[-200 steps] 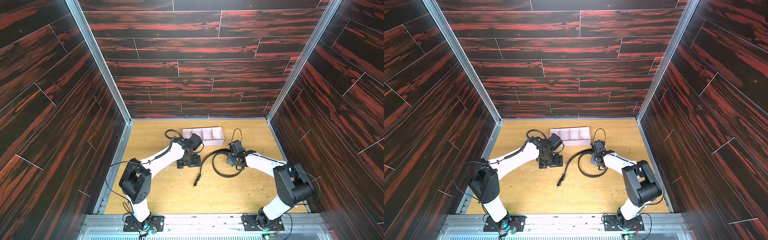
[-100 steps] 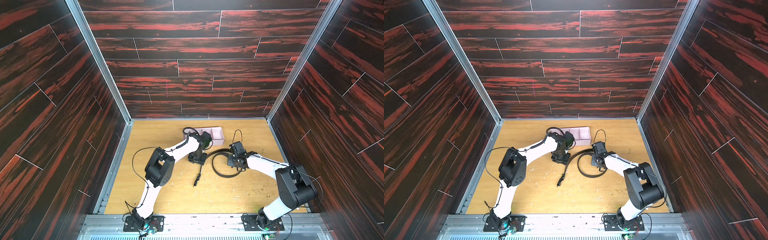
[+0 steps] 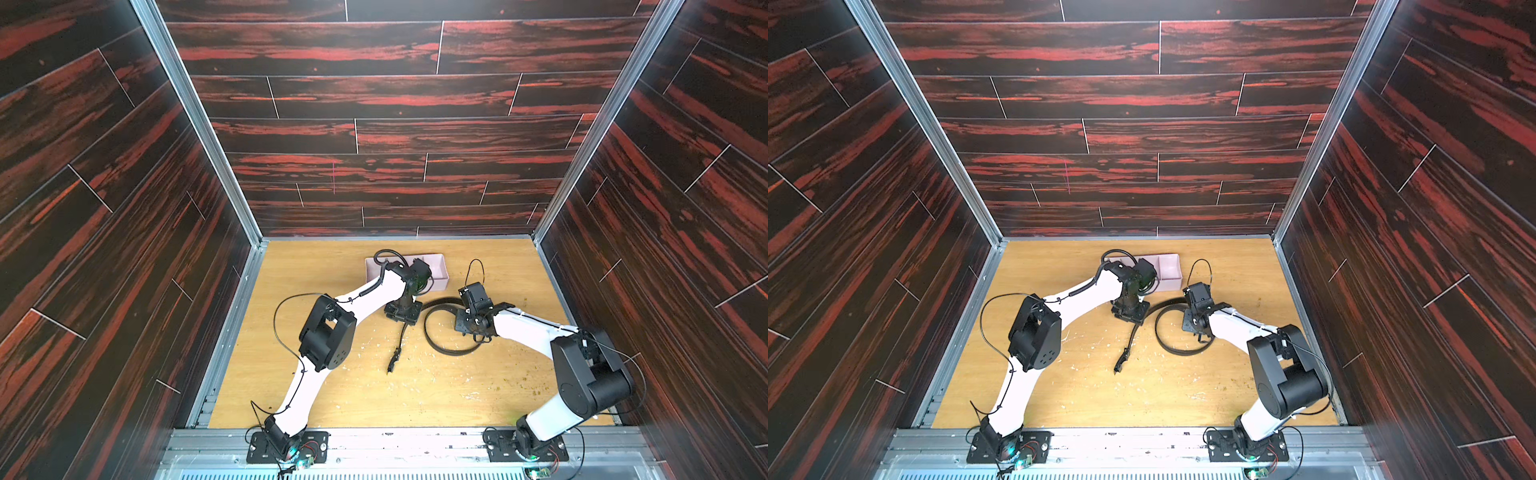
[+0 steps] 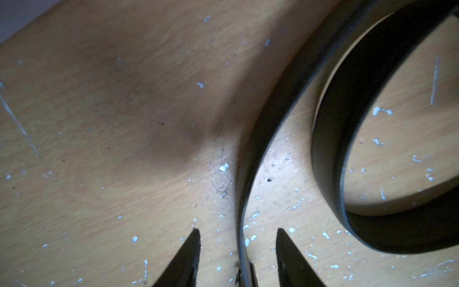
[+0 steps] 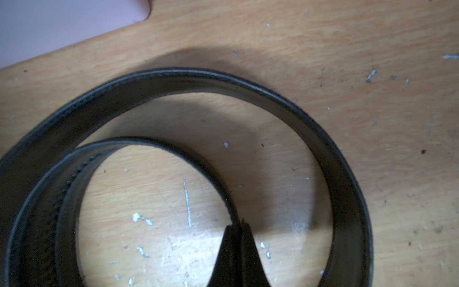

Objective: Place the belts into the storage roll
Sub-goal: Roll the belt at the center of the board.

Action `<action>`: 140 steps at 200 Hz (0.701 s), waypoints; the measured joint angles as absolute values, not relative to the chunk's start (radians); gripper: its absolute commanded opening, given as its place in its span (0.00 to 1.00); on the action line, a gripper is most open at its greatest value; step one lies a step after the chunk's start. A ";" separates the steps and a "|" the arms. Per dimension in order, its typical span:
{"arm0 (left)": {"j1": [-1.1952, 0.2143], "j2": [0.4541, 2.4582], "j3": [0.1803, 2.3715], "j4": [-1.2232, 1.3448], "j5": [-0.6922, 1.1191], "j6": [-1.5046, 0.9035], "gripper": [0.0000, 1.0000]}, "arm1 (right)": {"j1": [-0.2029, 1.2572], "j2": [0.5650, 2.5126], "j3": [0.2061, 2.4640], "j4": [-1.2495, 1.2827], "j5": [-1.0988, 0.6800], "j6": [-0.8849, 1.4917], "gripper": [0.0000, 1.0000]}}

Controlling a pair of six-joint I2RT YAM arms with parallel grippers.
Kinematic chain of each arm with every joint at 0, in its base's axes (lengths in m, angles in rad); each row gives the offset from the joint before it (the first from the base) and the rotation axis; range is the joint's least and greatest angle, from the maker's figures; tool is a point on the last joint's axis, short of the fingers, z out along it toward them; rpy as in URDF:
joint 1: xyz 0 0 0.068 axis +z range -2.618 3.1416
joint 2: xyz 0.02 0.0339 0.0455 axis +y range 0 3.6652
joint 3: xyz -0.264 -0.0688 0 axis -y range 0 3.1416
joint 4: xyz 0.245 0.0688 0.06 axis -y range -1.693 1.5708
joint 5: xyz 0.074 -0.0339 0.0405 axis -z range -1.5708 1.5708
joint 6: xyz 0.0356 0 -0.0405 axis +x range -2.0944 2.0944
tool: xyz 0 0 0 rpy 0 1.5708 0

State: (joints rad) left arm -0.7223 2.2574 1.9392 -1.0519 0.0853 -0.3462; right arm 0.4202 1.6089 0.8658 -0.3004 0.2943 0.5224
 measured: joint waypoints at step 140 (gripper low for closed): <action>-0.541 2.103 1.608 -0.994 0.073 -0.424 0.00 | 0.398 1.632 0.911 -0.337 0.296 0.526 0.00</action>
State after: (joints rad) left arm -0.5407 2.1025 1.6081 -0.9943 0.0727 -0.4240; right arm 0.3985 1.6318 0.9108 -0.3370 0.2958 0.5262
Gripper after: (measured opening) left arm 0.081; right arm 0.061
